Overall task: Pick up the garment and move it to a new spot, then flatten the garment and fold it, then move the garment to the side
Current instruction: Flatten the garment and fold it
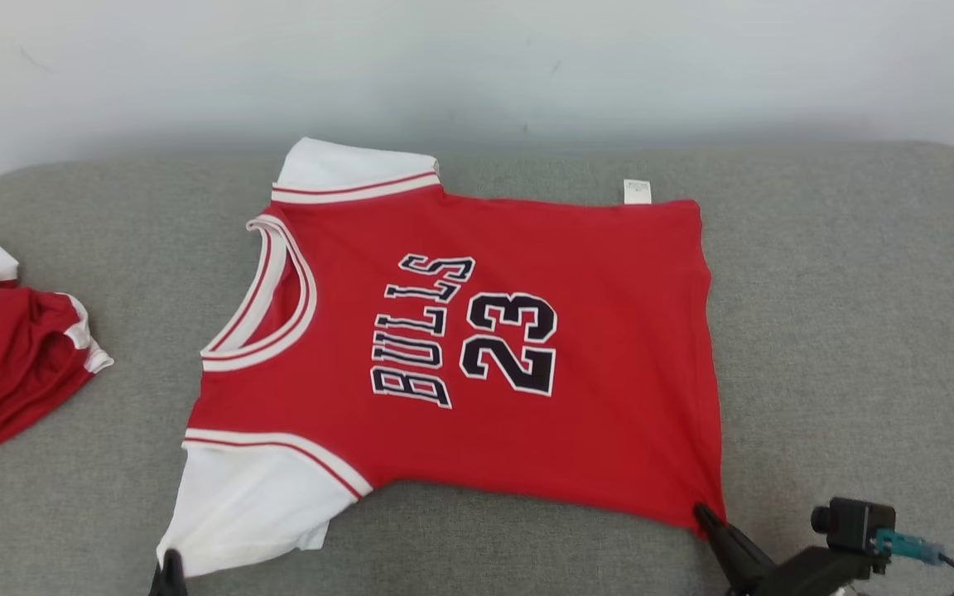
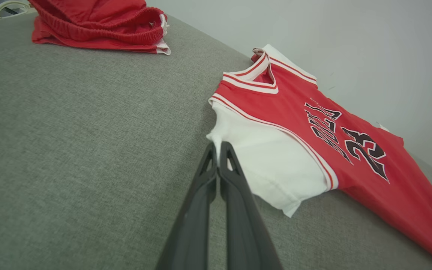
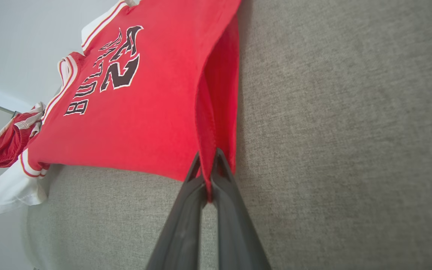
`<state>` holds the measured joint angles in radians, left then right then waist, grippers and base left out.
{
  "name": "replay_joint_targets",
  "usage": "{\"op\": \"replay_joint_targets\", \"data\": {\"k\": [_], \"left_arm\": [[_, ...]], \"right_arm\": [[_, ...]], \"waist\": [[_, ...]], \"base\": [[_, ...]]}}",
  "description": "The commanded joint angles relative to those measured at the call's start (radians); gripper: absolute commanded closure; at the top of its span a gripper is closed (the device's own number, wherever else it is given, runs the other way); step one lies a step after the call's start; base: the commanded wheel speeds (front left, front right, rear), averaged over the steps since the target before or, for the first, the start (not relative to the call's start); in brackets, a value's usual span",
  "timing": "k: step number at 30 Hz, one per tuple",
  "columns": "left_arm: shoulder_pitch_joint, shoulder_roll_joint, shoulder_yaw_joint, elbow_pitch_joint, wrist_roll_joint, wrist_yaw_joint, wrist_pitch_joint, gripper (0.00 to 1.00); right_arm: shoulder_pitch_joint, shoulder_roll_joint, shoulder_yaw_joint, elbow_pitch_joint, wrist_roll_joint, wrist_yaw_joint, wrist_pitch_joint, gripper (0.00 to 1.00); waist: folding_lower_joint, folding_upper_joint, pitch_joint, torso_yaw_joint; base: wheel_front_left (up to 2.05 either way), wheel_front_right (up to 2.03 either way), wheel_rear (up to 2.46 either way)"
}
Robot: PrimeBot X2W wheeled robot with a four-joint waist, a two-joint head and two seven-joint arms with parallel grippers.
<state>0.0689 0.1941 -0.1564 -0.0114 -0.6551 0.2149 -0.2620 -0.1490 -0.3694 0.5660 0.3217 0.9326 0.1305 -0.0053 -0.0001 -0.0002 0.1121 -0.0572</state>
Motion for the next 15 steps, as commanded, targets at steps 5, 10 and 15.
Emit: {"op": "replay_joint_targets", "data": {"k": [5,10,15], "left_arm": [[0.059,-0.019,0.028,0.023,0.038,-0.019,-0.004,1.0],[0.105,-0.036,0.052,0.053,0.042,-0.047,-0.004,1.0],[0.169,-0.069,0.011,0.056,0.06,-0.059,-0.004,1.0]], "right_arm": [[0.066,0.002,-0.027,-0.014,-0.051,0.0,-0.009,1.0],[0.11,-0.01,-0.067,-0.042,-0.086,0.0,0.002,1.0],[0.158,-0.021,-0.133,-0.066,-0.089,0.0,0.024,1.0]], "waist": [[0.0001,0.0002,-0.032,0.017],[0.0001,0.0002,-0.047,0.014],[0.0001,0.0002,-0.068,0.018]], "base": [[0.0,0.0,0.0],[0.0,0.0,0.0],[0.0,0.0,0.0]]}}
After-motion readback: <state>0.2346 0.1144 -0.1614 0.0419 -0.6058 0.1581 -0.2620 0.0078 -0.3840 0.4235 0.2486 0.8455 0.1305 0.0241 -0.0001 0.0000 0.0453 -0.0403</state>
